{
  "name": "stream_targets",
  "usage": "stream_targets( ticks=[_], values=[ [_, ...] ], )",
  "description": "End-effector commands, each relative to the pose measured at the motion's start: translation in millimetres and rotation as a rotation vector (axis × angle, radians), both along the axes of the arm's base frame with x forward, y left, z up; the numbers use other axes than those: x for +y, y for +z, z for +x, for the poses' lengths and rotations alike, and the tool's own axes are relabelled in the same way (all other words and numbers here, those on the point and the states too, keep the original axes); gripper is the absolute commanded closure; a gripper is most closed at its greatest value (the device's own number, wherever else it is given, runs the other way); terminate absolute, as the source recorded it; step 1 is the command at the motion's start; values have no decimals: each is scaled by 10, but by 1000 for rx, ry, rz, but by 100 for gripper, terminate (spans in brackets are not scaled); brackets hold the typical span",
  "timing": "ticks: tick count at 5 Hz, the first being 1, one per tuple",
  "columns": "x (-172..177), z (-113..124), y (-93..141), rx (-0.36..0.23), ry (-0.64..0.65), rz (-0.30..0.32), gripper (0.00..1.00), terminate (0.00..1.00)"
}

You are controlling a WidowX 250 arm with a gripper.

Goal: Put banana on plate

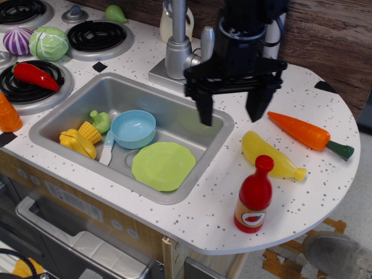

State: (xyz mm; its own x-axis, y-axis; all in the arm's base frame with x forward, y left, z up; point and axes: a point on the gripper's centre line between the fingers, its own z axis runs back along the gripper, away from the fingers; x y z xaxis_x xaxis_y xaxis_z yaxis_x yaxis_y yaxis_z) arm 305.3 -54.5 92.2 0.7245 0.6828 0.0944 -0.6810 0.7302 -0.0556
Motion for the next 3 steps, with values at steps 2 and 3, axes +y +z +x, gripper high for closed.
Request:
stream_targets(
  ticks=[2,3],
  values=[
    [-271,347,-189,-66,89,-93,0,0],
    [-279,386,-394,-35,96,-129,0,0]
  ],
)
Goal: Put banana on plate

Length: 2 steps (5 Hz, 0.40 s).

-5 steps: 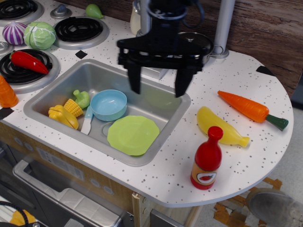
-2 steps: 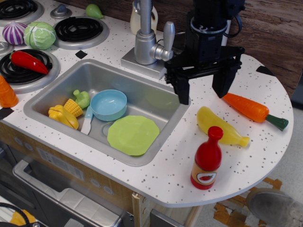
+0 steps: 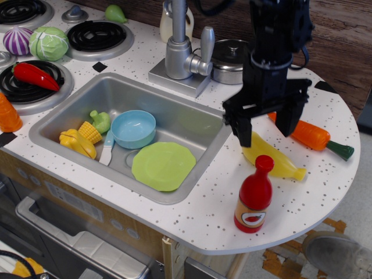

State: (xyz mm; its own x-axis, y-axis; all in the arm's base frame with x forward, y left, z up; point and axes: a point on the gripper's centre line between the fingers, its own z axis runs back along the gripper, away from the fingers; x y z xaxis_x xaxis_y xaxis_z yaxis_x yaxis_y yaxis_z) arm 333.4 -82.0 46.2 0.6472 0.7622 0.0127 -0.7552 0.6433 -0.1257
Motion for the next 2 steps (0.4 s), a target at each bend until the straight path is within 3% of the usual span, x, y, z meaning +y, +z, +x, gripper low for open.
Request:
stream_targets(
  ticks=[1,2],
  values=[
    [-64,145,-82,-10,24,-33,0,0],
    [-163,100,-207,-26,43,10,0,0]
  ],
)
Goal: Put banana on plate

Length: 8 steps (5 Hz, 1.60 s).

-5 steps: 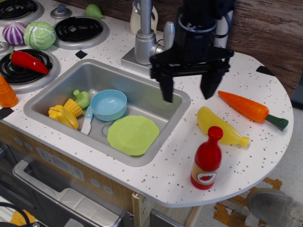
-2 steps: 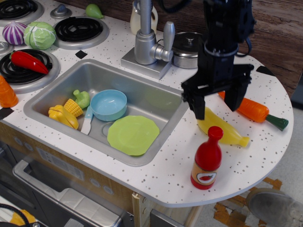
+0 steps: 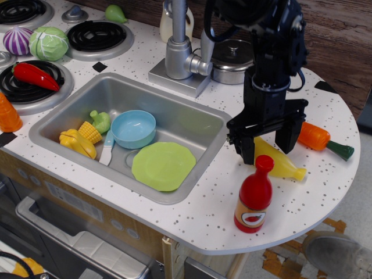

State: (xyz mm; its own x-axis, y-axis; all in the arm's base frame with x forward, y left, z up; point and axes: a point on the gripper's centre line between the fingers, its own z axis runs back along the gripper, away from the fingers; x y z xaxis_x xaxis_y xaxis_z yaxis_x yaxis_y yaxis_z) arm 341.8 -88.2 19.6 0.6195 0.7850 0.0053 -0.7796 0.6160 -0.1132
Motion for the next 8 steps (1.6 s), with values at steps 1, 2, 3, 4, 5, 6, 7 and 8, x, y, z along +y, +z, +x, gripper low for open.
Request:
stream_targets(
  ticks=[1,2,3,4,5,6,7,8],
  values=[
    [-71,-3,80,-25,-7,18,100,0],
    [113,-9,219,-5,-55,65,100,0],
    [403,4,420,12,-92,149,100,0],
    [766,-43,589,32,-136,222,100,0],
    [1050,-128,552,22,-182,252,100,0],
    [1208,-223,371,-13,-219,247,100,0],
    [1253,-292,202,-39,-234,240,100,0],
    [1271,-322,137,-50,-249,226,100,0]
  ],
)
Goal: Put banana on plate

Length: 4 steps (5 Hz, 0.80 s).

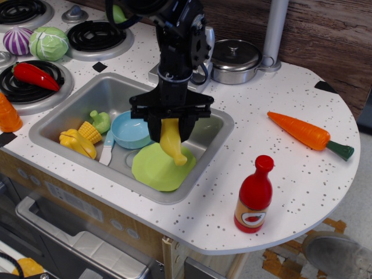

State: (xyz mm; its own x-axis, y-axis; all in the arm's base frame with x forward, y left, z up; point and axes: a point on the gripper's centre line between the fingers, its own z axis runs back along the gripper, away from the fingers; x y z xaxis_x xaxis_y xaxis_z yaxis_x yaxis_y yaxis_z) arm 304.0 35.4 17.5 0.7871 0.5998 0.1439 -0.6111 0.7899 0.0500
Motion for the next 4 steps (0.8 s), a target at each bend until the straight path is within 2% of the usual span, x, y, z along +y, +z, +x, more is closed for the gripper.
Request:
stream_targets(
  ticks=[1,3,4],
  values=[
    [36,56,159,-65,-18,3,0,0],
    [36,56,159,-65,-18,3,0,0],
    [36,56,159,-65,-18,3,0,100]
  ],
)
